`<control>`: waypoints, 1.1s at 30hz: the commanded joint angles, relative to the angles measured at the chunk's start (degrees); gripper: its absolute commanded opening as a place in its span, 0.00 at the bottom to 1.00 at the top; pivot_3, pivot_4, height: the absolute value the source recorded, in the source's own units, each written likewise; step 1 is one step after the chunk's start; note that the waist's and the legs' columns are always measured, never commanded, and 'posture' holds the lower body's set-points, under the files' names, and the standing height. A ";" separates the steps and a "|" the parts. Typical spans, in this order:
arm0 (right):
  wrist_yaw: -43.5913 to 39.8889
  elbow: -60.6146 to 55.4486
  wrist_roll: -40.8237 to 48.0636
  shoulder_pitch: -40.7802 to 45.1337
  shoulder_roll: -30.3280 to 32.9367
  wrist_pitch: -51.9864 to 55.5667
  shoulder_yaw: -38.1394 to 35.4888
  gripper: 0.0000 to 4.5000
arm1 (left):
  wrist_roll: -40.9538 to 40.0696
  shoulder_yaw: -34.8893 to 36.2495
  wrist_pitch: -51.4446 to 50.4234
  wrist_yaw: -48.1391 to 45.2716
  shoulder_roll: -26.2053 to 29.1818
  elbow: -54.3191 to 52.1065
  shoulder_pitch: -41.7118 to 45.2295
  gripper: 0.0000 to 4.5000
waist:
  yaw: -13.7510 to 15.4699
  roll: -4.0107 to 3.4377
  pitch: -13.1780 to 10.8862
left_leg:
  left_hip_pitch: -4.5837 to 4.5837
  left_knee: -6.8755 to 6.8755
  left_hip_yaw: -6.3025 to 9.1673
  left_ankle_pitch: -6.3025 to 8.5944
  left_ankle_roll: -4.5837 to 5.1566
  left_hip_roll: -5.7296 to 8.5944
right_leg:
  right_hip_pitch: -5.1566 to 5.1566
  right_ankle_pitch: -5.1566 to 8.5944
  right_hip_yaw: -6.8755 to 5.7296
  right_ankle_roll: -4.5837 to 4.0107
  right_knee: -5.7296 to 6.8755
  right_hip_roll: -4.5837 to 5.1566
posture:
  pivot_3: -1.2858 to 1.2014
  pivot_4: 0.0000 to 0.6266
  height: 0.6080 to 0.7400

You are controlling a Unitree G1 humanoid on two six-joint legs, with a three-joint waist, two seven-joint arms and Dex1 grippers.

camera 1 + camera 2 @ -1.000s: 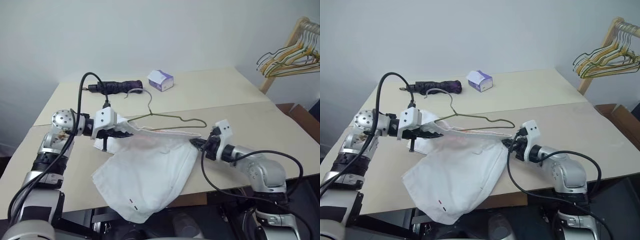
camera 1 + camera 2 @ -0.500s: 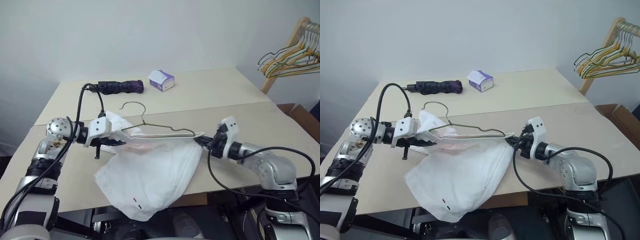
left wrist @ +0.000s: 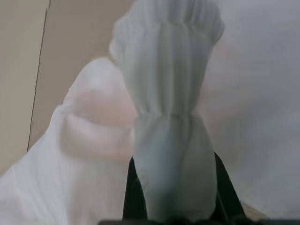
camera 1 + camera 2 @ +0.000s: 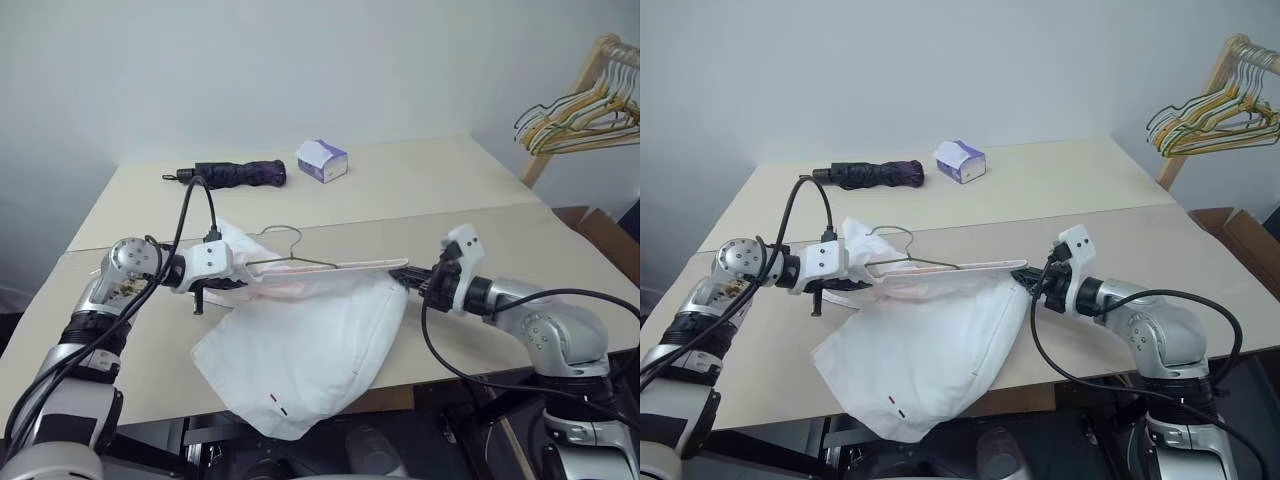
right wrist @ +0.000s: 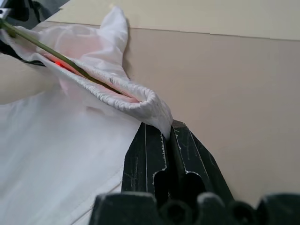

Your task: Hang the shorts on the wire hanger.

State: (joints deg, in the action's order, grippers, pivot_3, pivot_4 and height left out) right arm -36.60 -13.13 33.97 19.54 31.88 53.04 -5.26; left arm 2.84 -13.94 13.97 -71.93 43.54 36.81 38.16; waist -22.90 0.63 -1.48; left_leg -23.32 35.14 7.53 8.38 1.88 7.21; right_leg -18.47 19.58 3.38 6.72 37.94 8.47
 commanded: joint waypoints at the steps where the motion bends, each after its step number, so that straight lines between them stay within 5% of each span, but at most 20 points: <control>1: 1.20 -5.33 -0.42 1.91 2.44 0.24 -1.00 0.00 | 2.34 0.39 -0.82 1.61 1.48 2.73 0.47 0.00 | -0.02 0.00 0.00 | -0.02 0.00 0.00 0.00 0.00 0.00 | -0.02 0.00 0.00 0.01 0.00 0.00 | 0.37 0.00 1.00; 8: 1.67 -13.71 0.26 4.25 1.82 1.98 5.73 0.00 | 0.46 0.62 -4.45 2.18 -1.74 -0.60 0.32 0.00 | 0.01 0.00 0.00 | -0.20 0.00 0.00 -0.01 0.01 0.00 | -0.21 0.01 0.00 0.02 0.02 0.01 | 0.36 0.00 1.00; 14: 1.93 -15.58 -9.23 3.30 5.54 -2.99 16.90 0.00 | -0.09 1.63 -7.62 4.02 -3.90 0.21 2.64 0.00 | -0.07 0.00 0.00 | -0.43 0.02 0.00 -0.10 0.16 0.01 | -0.49 0.01 0.00 0.02 0.07 0.01 | 0.36 0.00 1.00; 22: 1.72 -13.38 -16.77 3.97 6.77 -6.11 21.45 0.53 | -1.73 2.70 -9.14 3.81 -5.03 -2.40 3.92 0.00 | -0.21 0.01 0.00 | -0.45 0.04 0.00 -0.16 0.25 0.01 | -0.51 0.01 0.00 0.01 0.09 0.01 | 0.36 0.00 1.00; 28: -7.60 -16.11 -9.78 2.63 14.43 -6.88 8.86 0.99 | -3.34 3.99 -8.84 1.67 -4.20 -5.93 4.46 0.00 | 0.21 0.03 -0.01 | -0.50 0.05 0.00 -0.16 0.27 0.05 | -0.52 -0.09 -0.01 -0.15 0.08 0.02 | 0.36 0.00 1.00; 33: -18.34 -11.83 -3.66 10.54 22.93 -5.62 2.58 1.00 | -4.22 3.58 -6.26 -2.84 -3.47 -5.03 7.44 0.00 | -0.21 0.03 -0.02 | -0.50 0.08 -0.03 -0.14 0.23 0.01 | -0.52 0.00 -0.04 0.01 0.08 0.02 | 0.36 0.00 1.00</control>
State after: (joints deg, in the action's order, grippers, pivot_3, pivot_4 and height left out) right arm -51.53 -25.54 28.37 27.56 53.49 47.97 -0.78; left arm 0.33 -12.05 5.84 -73.50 39.17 32.53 42.62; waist -23.10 0.66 -1.50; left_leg -23.82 35.22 7.50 8.31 2.00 7.20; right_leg -18.98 19.58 3.33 6.74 38.01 8.48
